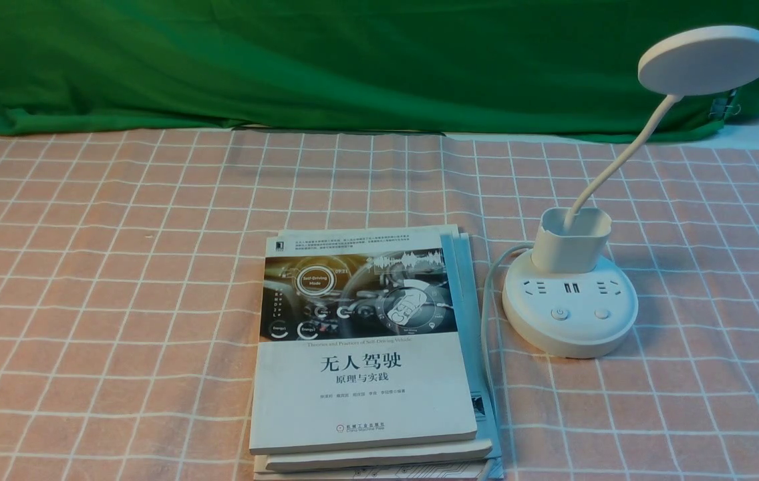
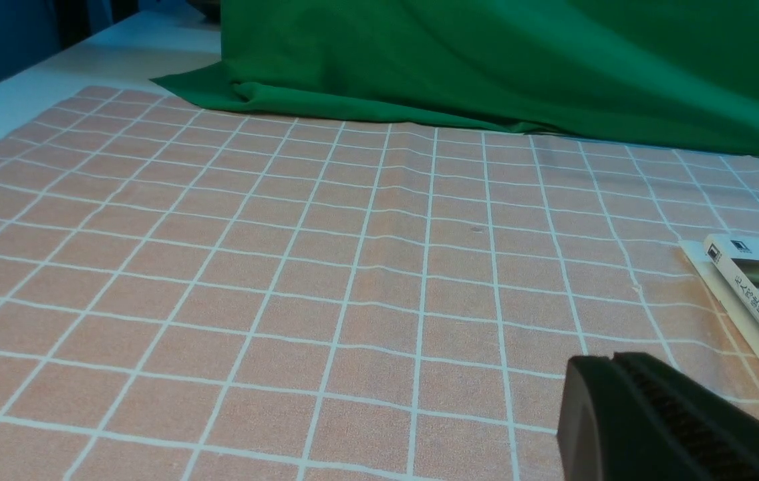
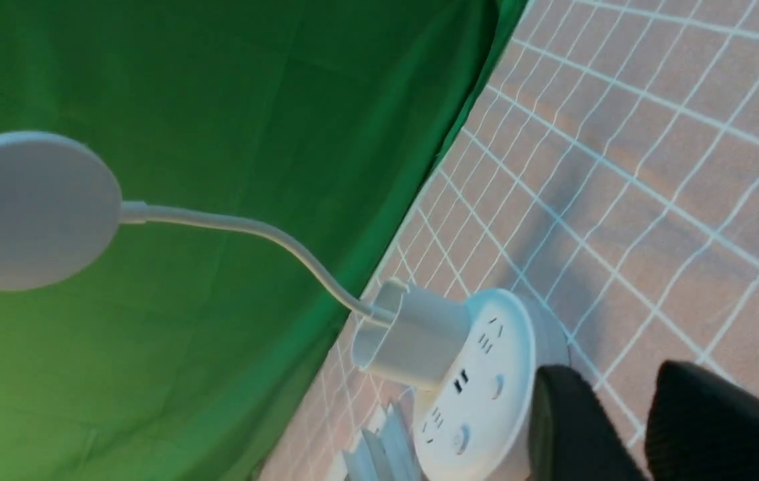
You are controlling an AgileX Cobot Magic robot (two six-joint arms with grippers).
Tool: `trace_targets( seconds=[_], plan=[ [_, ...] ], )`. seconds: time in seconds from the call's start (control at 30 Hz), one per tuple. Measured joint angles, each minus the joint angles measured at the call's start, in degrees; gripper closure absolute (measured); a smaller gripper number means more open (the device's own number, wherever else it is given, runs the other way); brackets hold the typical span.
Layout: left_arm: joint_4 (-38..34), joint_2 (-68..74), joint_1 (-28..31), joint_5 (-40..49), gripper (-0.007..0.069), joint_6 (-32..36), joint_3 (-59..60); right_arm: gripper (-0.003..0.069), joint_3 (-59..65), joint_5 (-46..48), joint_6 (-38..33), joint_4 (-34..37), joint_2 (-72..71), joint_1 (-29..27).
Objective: Turn on the table lamp on the pink coffee tablecloth with your hand.
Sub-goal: 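Press the button on the base of the white desk lamp with the right gripper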
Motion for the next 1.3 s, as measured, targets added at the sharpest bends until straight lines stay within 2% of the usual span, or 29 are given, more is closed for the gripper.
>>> trace_targets(
  seconds=[0.1, 0.13, 0.17, 0.27, 0.33, 0.43, 0.47, 0.53, 0.57, 0.83, 1.1, 1.3],
  plan=[
    [0.00, 0.00, 0.00, 0.00, 0.0603, 0.00, 0.00, 0.0423, 0.00, -0.35, -6.99, 0.26, 0.00, 0.25],
    [0.00, 0.00, 0.00, 0.00, 0.0603, 0.00, 0.00, 0.0424, 0.00, -0.41, -6.99, 0.26, 0.00, 0.32],
    [0.00, 0.00, 0.00, 0.00, 0.0603, 0.00, 0.00, 0.0432, -0.30, 0.17, -11.82, 0.37, 0.00, 1.02],
    [0.00, 0.00, 0.00, 0.00, 0.0603, 0.00, 0.00, 0.0490, -5.12, 3.38, -20.87, 0.37, -0.05, 2.98],
    [0.00, 0.00, 0.00, 0.00, 0.0603, 0.00, 0.00, 0.0568, -9.52, 4.93, -26.76, 0.43, 0.50, 3.99],
    [0.00, 0.00, 0.00, 0.00, 0.0603, 0.00, 0.00, 0.0622, -14.75, 7.42, -33.43, 0.43, 2.69, 4.50],
    [0.00, 0.00, 0.00, 0.00, 0.0603, 0.00, 0.00, 0.0623, -15.46, 7.86, -34.46, 0.43, 3.14, 4.55],
    [0.00, 0.00, 0.00, 0.00, 0.0603, 0.00, 0.00, 0.0624, -19.53, 11.18, -42.49, 0.43, 6.70, 4.55],
    [0.00, 0.00, 0.00, 0.00, 0.0603, 0.00, 0.00, 0.0624, -19.77, 11.69, -43.06, 0.43, 6.99, 4.55],
    [0.06, 0.00, 0.00, 0.00, 0.0603, 0.00, 0.00, 0.0624, -28.88, 23.77, -60.91, 0.43, 20.30, 4.55],
    [0.06, 0.00, 0.00, 0.00, 0.0603, 0.00, 0.00, 0.0626, -36.65, 31.21, -67.47, 0.37, 31.34, 4.85],
    [0.11, 0.00, 0.00, 0.02, 0.0603, 0.00, 0.00, 0.0626, -40.80, 34.15, -68.76, -0.51, 38.31, 9.19]
  ],
)
